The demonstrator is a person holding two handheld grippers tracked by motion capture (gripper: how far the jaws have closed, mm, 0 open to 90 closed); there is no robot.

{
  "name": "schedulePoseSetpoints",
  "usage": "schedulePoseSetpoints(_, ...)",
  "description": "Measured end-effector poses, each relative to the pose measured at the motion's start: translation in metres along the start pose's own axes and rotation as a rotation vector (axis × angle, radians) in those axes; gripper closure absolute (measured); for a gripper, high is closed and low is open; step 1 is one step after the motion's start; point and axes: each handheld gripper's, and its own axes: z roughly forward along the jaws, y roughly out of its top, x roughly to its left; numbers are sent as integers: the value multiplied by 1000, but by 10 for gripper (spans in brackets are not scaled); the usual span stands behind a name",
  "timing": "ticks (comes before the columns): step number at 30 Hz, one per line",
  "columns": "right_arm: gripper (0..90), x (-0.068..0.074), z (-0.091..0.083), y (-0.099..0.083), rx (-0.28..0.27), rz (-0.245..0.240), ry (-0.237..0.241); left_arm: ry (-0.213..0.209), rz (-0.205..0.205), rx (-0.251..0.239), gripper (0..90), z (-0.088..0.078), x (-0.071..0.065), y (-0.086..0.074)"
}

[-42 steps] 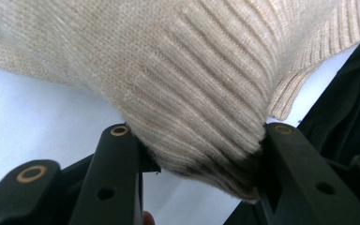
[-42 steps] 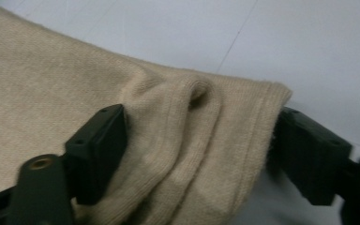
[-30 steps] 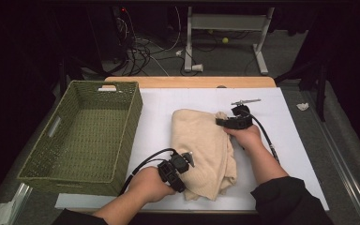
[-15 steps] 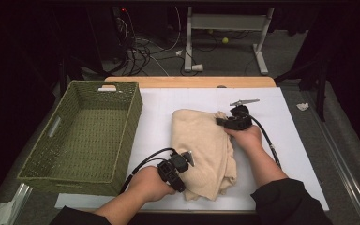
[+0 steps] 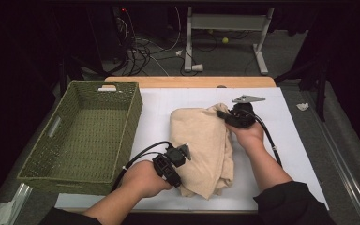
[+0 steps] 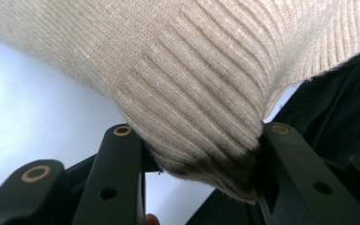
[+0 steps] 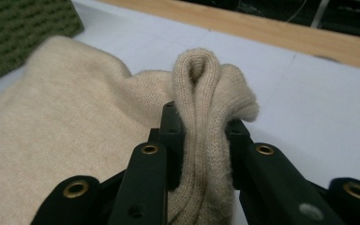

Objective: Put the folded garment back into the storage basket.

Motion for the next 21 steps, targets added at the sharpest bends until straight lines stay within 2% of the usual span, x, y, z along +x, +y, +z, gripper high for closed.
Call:
schedulePoseSetpoints(3,770,6,-3,5,-10,-15,3,-12,-7,-12,619,-11,0,-6)
schedulePoseSetpoints(6,769,12,-5,7,-21,-30,5,7,1,-10,618,-16,-1,-10)
schedulePoseSetpoints(13,768,25,-10,13,-40,-52,22,18,6,0,618,-26,-8,-20)
schedulePoseSetpoints(15,768,26,-11,13,-45,-53,26,39,9,11,617,-27,-9,-23)
schedulePoseSetpoints(21,768,40,-7,16,-41,-66,38,52,8,33,619,-31,-2,-36)
